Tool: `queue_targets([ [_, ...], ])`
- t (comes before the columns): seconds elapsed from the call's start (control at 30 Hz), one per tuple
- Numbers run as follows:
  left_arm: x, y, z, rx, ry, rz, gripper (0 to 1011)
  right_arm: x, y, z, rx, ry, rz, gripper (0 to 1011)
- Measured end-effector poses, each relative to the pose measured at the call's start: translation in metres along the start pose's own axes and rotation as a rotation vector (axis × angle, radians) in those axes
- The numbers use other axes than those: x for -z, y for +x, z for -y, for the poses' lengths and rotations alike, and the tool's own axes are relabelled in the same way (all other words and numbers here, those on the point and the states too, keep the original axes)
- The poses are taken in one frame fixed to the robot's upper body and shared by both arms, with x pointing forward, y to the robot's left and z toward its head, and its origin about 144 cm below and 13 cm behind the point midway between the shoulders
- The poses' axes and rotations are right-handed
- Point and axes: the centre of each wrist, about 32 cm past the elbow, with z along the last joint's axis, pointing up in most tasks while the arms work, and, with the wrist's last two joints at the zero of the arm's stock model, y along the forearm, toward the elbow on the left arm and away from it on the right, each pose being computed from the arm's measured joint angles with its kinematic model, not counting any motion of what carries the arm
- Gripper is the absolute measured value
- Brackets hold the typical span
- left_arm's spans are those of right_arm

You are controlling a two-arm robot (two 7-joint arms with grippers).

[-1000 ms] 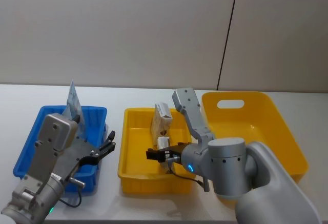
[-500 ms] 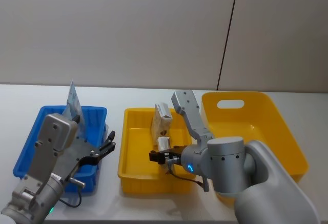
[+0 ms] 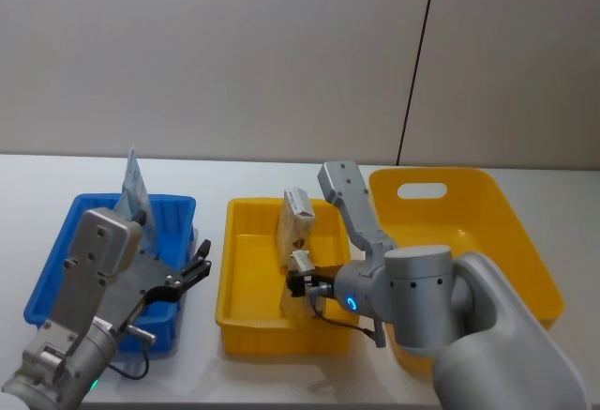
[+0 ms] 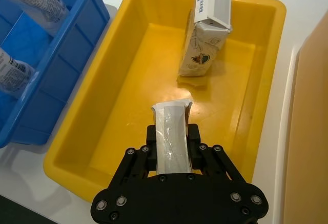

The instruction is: Bimanual collaborative sorting of washing and personal care products

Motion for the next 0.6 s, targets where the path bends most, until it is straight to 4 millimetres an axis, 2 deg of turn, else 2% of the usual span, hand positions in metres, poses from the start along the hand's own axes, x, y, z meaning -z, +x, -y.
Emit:
queue_targets([
  [0.6,0.0,0.0,0.0,0.0,0.0,0.0,1001,-0.009,0.003,0.019,0.064,0.048,-0.012,222],
])
